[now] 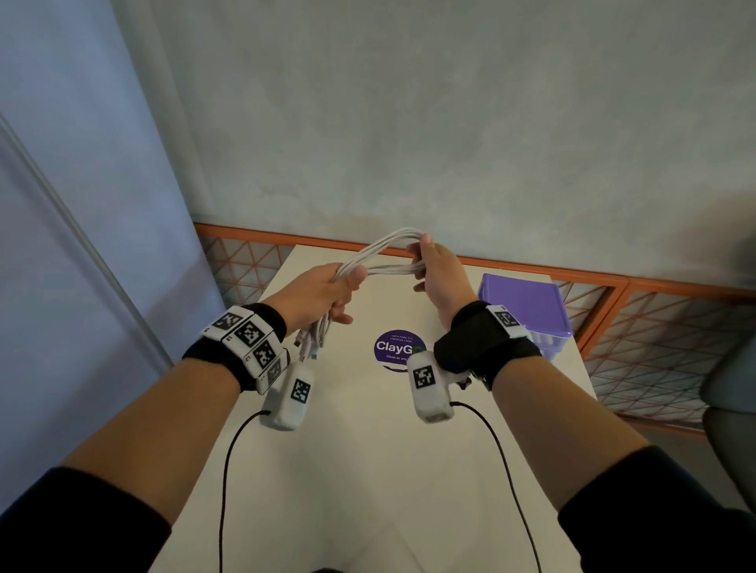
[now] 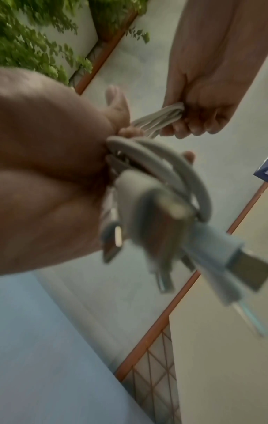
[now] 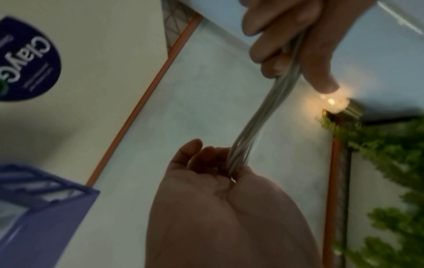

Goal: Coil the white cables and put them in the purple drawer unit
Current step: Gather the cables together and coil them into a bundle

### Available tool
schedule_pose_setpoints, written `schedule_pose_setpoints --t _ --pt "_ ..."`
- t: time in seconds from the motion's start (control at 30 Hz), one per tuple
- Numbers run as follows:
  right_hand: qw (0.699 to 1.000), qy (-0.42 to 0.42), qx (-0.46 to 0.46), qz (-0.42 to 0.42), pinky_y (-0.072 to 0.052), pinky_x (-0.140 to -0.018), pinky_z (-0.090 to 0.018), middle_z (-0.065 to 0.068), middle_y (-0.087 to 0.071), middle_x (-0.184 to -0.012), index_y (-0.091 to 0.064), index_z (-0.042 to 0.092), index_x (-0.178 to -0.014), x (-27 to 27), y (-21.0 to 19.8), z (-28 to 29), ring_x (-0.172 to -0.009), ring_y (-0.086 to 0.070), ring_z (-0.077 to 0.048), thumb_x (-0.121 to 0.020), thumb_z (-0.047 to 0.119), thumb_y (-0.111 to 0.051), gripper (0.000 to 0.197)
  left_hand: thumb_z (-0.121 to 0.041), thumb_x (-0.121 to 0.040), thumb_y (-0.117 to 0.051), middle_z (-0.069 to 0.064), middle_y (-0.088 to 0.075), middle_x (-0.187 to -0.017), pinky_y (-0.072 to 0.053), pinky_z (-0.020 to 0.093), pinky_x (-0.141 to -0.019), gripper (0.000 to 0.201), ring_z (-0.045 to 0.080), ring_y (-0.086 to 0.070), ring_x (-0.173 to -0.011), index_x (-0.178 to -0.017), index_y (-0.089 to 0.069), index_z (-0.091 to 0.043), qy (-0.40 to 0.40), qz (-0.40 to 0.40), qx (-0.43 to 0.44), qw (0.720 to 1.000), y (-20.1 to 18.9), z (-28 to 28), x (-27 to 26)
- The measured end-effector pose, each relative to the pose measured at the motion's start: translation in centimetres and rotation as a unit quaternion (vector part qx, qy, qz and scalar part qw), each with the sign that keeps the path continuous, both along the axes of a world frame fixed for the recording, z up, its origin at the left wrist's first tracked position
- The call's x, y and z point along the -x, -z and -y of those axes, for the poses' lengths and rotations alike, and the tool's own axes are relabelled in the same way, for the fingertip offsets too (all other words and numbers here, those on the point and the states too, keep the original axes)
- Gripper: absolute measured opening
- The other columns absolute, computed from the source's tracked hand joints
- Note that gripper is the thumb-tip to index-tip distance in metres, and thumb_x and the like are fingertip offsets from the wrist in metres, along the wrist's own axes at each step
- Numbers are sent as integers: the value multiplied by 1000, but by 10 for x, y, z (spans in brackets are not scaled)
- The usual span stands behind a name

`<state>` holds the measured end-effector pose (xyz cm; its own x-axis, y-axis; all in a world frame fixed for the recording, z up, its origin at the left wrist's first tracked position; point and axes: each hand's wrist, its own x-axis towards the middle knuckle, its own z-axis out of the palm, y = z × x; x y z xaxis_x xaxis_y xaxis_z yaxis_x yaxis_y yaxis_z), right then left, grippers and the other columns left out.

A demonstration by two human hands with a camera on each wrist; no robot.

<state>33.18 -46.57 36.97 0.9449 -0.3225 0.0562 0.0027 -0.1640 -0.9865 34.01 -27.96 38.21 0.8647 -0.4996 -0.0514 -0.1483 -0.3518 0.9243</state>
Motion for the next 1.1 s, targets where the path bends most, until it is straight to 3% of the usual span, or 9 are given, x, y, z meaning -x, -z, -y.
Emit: schedule_pose_setpoints --t 0.13,0.23,0.37,0.43,0.5,0.6,0.7,0.93,1.1 --pt "962 72 256 57 -30 -99 -34 -5 -46 -126 -45 21 -135 2 8 -1 -116 -38 -22 -93 37 -42 46 -61 -88 -39 -4 -38 -60 -53 29 -63 45 8 -35 -48 -83 -43 -16 -4 17 -64 998 7 0 -7" --pt "891 -69 440 88 -16 -113 -44 3 -33 -148 -33 32 -145 13 2 -6 -136 -23 -19 -76 40 -47 71 -63 -88 -38 -5 -40 -58 -48 25 -58 49 8 -35 -46 -86 -45 -14 3 28 -89 996 11 1 -8" --pt "854 -122 504 40 -17 -115 -47 7 -54 -131 -48 29 -127 10 12 -3 -125 -46 -16 -82 46 -56 49 -57 -90 -40 -4 -41 -57 -51 25 -59 45 7 -38 -45 -85 -49 -13 19 33 -80 996 10 8 -4" --pt "877 -112 468 3 -41 -92 -38 4 -64 -101 -55 23 -104 10 13 0 -92 -59 -19 -90 50 -51 31 -54 -90 -43 0 -44 -62 -57 27 -63 44 9 -42 -49 -84 -51 -11 11 7 -39 999 12 11 0" --pt "905 -117 408 -39 -41 -65 -31 3 -57 -75 -54 19 -86 12 13 5 -70 -54 -20 -91 47 -54 28 -54 -90 -44 6 -53 -74 -61 37 -68 47 13 -54 -63 -85 -55 -8 3 -26 4 1000 14 19 5" --pt "931 -137 330 -78 -36 -53 -28 3 -50 -60 -55 14 -72 14 6 4 -51 -45 -14 -84 47 -64 36 -62 -87 -41 7 -60 -108 -60 37 -72 61 21 -69 -88 -111 -56 -7 -35 -32 16 999 9 24 8" --pt "947 -222 176 -154 -37 -45 -23 0 -49 -53 -57 11 -69 20 3 -4 -41 -41 -13 -76 46 -74 39 -65 -89 -32 -2 -57 -112 -42 30 -89 60 18 -57 -105 -112 -54 -14 -78 35 -23 996 1 29 5" --pt "913 -325 -162 -186 -54 -85 -36 -8 -71 -89 -66 11 -99 36 11 -12 -83 -67 -19 -85 18 -67 17 -59 -93 -21 0 -50 -117 -32 24 -90 65 15 -45 -115 -127 -47 -9 -48 24 -56 997 -4 31 7" --pt "931 -290 -168 -144 -59 -79 -39 -16 -70 -92 -65 5 -101 45 19 -13 -92 -69 -32 -81 2 -70 20 -59 -93 -24 2 -52 -125 -32 24 -98 63 16 -44 -124 -129 -45 -11 -20 -2 -39 999 3 48 12"
